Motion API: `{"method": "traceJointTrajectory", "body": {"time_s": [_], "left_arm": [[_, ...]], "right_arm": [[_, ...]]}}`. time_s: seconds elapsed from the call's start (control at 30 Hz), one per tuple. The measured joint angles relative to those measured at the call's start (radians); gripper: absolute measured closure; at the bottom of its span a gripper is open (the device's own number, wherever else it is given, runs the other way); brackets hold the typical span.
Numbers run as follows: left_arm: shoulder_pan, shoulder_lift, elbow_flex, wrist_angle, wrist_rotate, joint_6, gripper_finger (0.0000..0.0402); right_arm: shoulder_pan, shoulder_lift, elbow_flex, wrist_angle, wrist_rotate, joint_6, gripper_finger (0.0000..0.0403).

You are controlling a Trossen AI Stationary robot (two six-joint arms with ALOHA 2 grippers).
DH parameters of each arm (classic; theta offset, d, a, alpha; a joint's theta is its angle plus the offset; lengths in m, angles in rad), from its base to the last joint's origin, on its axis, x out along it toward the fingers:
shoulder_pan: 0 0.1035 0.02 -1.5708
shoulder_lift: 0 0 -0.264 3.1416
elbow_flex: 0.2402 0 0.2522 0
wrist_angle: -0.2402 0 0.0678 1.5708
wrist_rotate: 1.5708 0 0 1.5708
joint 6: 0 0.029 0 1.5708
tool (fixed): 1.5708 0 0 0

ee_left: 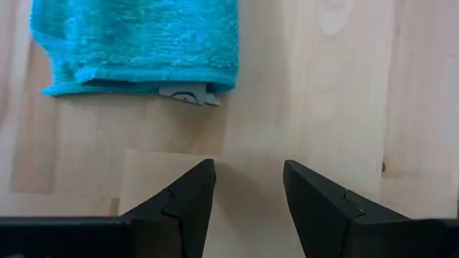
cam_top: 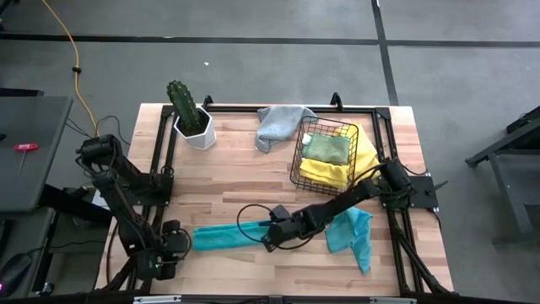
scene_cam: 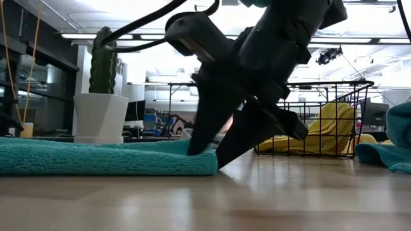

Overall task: Fold microfiber towels
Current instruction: Fold the top blue microfiber towel

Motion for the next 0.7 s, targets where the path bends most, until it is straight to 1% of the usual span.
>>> {"method": "traceJointTrajectory", "body": {"time_s": [0.07,0.17,0.2,0.3,0.4,0.6,0.7], "left_arm": [[0.001,-0.009,-0.002,-0.01,-0.002,0.0,0.0238],[0.001,-0.018,-0.004,-0.035,-0.024,0.0,0.0238],[0.001,-0.02,-0.004,-0.04,-0.033,0.0,0.0238],[0.005,-0.024,-0.004,-0.047,-0.047,0.001,0.0238],[0.027,-0.024,-0.004,-0.04,-0.051,0.039,0.0238],[0.129,-0.017,-0.003,0.012,-0.083,0.195,0.0238],[0.185,-0.008,-0.003,0.039,-0.117,0.273,0.0238]], "right_arm": [[0.0,0.001,0.0,-0.021,0.006,-0.048,0.0302],[0.0,0.002,0.0,-0.064,0.02,-0.113,0.0377],[0.0,0.002,0.001,-0.082,0.022,-0.128,0.0389],[-0.001,-0.001,0.004,-0.157,0.026,-0.129,0.0387],[0.0,-0.011,0.003,-0.246,0.042,-0.129,0.0398],[0.023,-0.064,-0.004,-0.468,0.114,-0.063,0.0401],[0.038,-0.098,-0.012,-0.612,0.124,-0.011,0.0402]]}}
